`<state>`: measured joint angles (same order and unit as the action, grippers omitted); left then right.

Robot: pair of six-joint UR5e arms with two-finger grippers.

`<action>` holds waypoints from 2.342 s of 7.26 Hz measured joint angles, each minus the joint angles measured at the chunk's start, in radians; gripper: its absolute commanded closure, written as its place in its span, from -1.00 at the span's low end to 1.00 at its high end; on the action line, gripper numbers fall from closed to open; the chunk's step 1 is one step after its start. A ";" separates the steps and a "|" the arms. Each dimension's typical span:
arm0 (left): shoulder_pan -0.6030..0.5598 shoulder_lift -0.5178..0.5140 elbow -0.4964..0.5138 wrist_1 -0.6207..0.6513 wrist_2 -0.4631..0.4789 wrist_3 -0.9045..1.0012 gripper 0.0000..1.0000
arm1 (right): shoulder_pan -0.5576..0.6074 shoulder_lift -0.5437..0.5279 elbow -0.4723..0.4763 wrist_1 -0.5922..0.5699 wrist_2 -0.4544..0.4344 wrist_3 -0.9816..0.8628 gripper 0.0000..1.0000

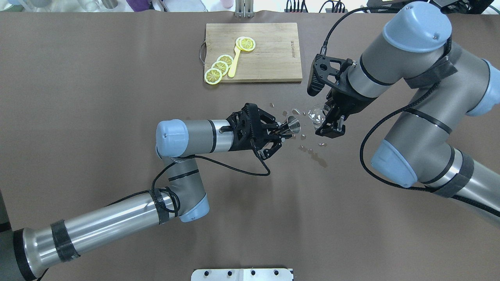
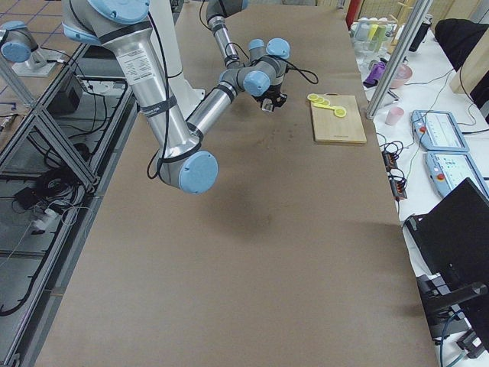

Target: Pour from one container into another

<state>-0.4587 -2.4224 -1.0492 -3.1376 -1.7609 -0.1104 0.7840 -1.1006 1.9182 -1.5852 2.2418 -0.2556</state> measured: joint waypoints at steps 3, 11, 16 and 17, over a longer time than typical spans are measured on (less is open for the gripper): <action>0.006 -0.014 0.008 -0.016 0.014 0.000 1.00 | -0.018 0.000 0.009 -0.022 -0.001 -0.005 1.00; 0.028 -0.045 0.053 -0.100 0.072 -0.006 1.00 | -0.026 0.088 0.005 -0.277 -0.003 -0.130 1.00; 0.031 -0.044 0.054 -0.105 0.077 -0.008 1.00 | -0.029 0.127 0.013 -0.413 -0.005 -0.180 1.00; 0.031 -0.044 0.054 -0.105 0.077 -0.008 1.00 | -0.029 0.141 0.013 -0.446 -0.006 -0.191 1.00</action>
<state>-0.4280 -2.4667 -0.9956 -3.2427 -1.6843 -0.1181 0.7548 -0.9598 1.9312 -2.0307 2.2362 -0.4464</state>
